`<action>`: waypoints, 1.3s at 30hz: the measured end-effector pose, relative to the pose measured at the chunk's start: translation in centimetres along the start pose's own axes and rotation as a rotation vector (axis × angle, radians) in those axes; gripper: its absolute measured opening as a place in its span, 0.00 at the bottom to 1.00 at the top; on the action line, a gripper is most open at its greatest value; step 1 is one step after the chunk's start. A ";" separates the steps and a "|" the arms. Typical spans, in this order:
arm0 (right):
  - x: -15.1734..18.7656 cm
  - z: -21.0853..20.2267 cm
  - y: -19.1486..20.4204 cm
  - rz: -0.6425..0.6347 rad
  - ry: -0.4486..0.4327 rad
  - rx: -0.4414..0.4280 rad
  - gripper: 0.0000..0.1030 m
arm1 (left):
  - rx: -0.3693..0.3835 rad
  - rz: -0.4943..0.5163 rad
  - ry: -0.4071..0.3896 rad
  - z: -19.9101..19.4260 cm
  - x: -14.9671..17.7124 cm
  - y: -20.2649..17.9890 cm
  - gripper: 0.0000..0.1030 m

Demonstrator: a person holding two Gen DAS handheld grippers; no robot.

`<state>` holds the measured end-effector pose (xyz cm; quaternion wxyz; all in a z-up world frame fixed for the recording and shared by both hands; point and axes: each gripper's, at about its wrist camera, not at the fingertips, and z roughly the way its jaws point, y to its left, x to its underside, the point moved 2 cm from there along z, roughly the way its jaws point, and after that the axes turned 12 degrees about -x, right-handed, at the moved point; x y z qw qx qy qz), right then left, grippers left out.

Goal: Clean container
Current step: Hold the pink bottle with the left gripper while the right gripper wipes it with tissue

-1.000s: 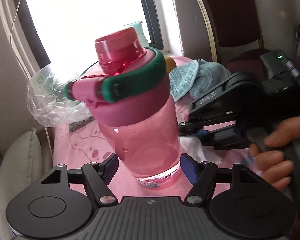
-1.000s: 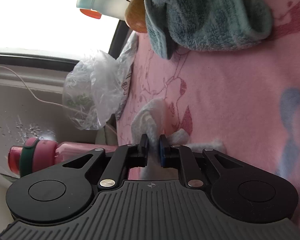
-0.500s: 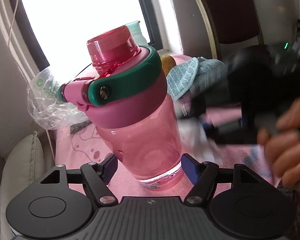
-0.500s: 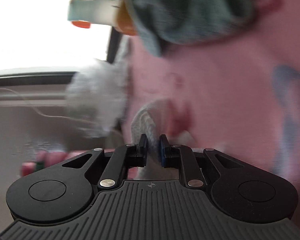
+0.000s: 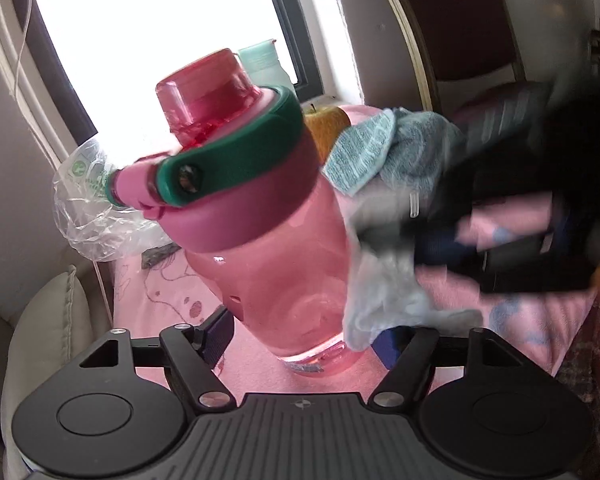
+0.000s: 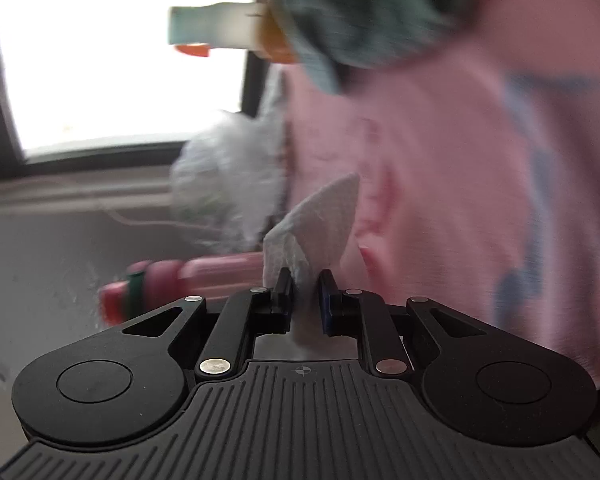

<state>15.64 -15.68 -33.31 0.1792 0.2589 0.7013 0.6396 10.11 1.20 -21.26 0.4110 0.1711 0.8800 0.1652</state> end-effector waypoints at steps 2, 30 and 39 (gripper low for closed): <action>-0.4 0.4 -0.8 0.003 0.011 0.048 0.17 | 0.008 0.019 0.003 -0.1 0.2 -0.5 0.68; -3.4 2.0 5.5 -0.339 0.056 0.130 0.17 | -0.048 -0.103 0.023 -2.1 0.5 -0.4 0.79; -4.5 5.7 5.8 -0.317 0.115 0.092 0.17 | -0.001 -0.073 -0.013 -3.1 0.2 -2.8 0.78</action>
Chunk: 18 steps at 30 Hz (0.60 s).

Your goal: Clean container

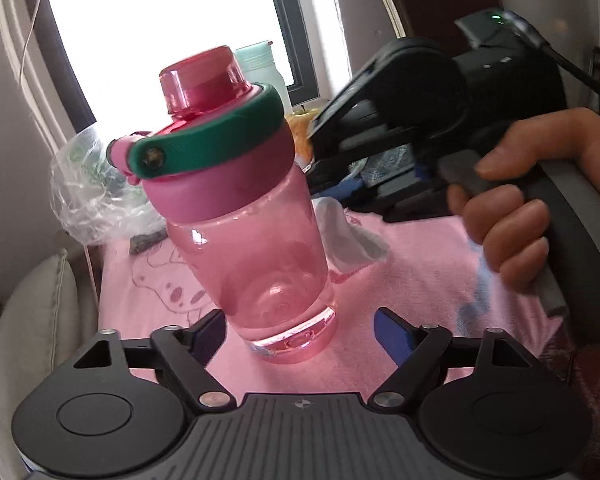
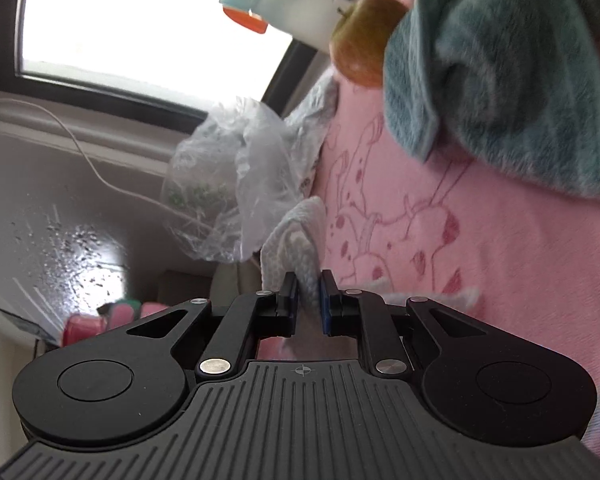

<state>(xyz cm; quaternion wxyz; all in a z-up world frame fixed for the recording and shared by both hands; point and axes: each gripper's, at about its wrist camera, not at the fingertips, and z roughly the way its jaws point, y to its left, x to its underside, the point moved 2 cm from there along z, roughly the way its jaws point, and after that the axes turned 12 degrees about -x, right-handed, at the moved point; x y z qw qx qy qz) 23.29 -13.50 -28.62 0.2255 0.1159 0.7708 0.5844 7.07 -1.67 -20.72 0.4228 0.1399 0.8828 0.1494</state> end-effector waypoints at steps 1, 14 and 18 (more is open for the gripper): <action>0.3 0.1 0.0 0.001 0.001 0.002 0.17 | -0.010 0.007 -0.002 0.1 -0.1 -0.1 0.78; 2.6 -5.3 -0.1 0.085 -0.083 0.008 0.17 | -0.038 0.054 -0.027 -0.1 -0.9 -0.6 0.84; 1.8 -6.6 2.2 0.068 -0.138 -0.109 0.17 | -0.048 0.049 -0.037 -2.0 -0.4 -0.5 0.85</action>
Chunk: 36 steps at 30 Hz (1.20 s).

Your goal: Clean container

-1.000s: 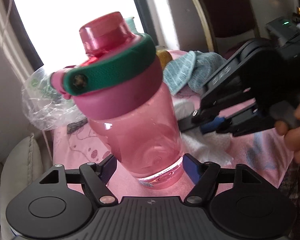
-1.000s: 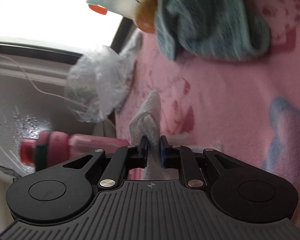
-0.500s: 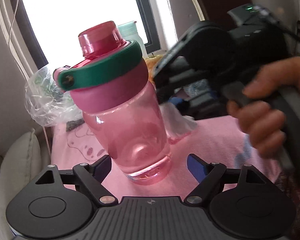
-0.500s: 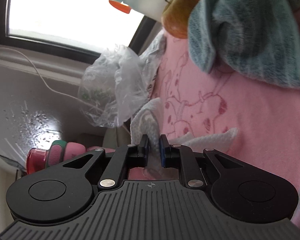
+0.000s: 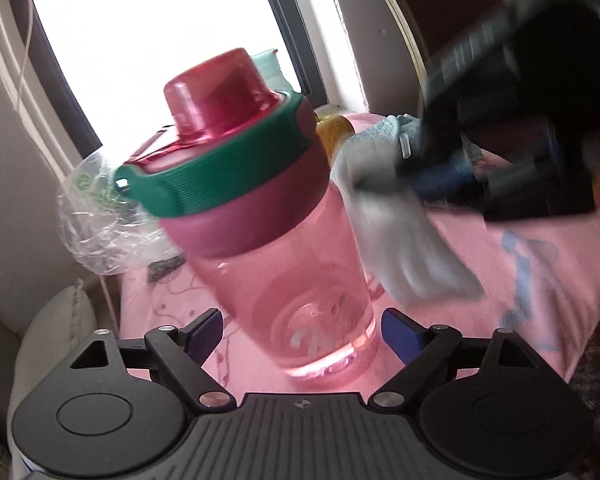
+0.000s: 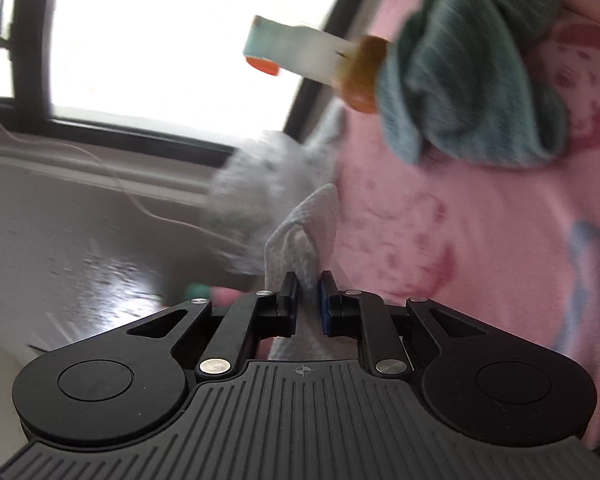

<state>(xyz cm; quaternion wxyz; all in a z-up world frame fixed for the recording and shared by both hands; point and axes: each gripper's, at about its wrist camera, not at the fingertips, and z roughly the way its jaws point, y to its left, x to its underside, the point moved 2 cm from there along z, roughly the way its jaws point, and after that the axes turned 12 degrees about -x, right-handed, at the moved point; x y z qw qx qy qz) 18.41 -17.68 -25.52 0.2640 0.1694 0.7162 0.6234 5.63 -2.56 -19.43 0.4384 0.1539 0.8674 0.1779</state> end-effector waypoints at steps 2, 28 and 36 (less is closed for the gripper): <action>-0.4 -0.1 1.3 0.010 -0.019 -0.105 0.17 | 0.014 -0.012 -0.010 -1.0 0.0 0.0 0.85; -1.4 4.0 2.3 -0.029 0.085 -0.118 0.18 | 0.035 0.054 -0.009 -1.7 1.7 -1.7 0.86; -0.6 7.0 -4.7 0.015 0.205 0.196 0.18 | 0.033 0.065 -0.008 -1.4 2.8 -2.1 0.86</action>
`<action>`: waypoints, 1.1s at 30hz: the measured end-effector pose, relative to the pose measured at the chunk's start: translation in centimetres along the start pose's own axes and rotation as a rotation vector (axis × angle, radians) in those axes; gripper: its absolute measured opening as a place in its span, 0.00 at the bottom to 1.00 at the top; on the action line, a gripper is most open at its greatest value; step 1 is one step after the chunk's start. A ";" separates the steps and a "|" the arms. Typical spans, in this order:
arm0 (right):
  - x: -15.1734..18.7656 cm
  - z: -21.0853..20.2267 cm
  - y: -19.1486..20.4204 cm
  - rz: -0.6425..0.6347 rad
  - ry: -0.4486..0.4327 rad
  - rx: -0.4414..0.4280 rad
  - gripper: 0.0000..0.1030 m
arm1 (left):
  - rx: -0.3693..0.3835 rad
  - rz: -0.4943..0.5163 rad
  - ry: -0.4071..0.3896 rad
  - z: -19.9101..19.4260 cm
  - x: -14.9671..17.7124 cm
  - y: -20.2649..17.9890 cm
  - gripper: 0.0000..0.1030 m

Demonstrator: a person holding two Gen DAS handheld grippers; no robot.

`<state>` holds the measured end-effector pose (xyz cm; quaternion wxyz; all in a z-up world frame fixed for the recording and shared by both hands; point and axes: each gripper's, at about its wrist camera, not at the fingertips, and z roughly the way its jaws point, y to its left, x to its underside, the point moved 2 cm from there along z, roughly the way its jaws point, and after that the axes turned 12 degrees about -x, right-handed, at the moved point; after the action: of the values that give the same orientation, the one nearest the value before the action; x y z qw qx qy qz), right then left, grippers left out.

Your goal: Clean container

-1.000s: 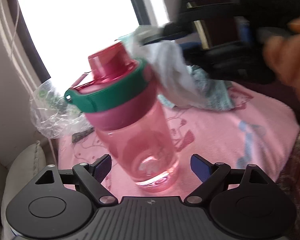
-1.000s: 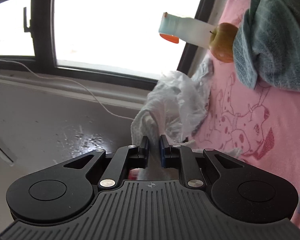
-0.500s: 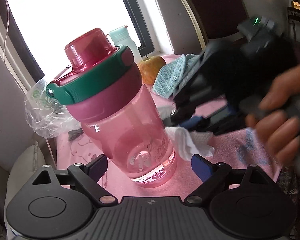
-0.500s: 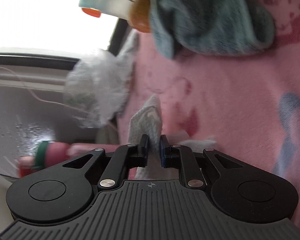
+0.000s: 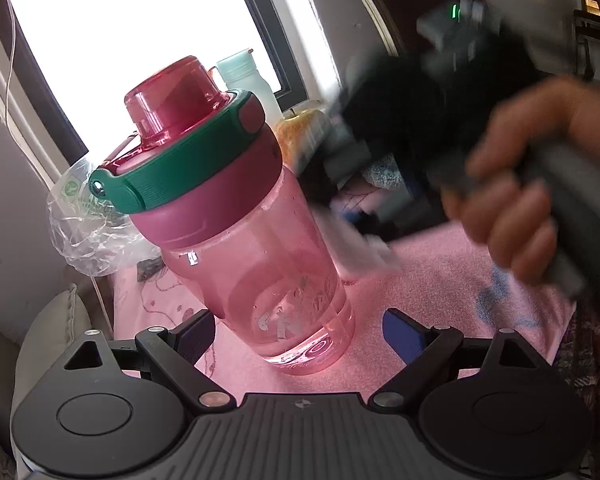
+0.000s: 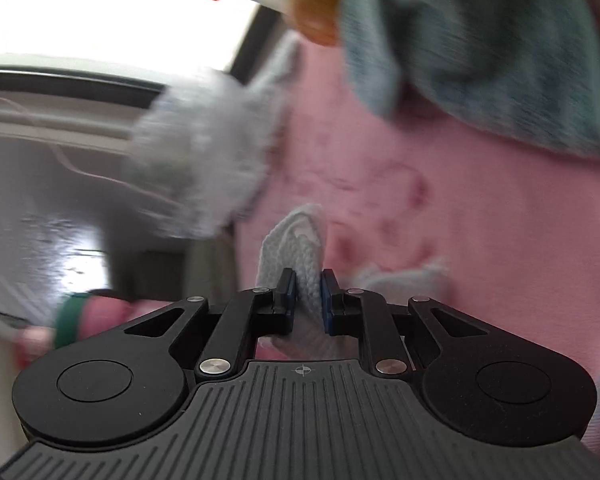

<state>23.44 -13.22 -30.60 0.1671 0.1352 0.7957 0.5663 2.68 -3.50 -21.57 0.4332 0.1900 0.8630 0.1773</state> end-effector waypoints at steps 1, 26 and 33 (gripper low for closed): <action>0.2 -0.4 -0.7 0.017 -0.002 0.008 0.18 | 0.000 0.002 -0.001 0.1 0.2 0.0 0.86; 5.2 -5.7 0.6 0.133 -0.098 -0.020 0.13 | 0.122 0.122 -0.096 3.5 4.6 4.7 0.86; 3.6 -7.0 3.9 0.007 -0.141 -0.130 0.13 | 0.139 0.109 -0.081 4.9 4.2 5.1 0.86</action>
<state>17.32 -16.45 -25.23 0.2291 0.1662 0.7431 0.6063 5.31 3.65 -24.76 0.4432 0.2732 0.8434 0.1325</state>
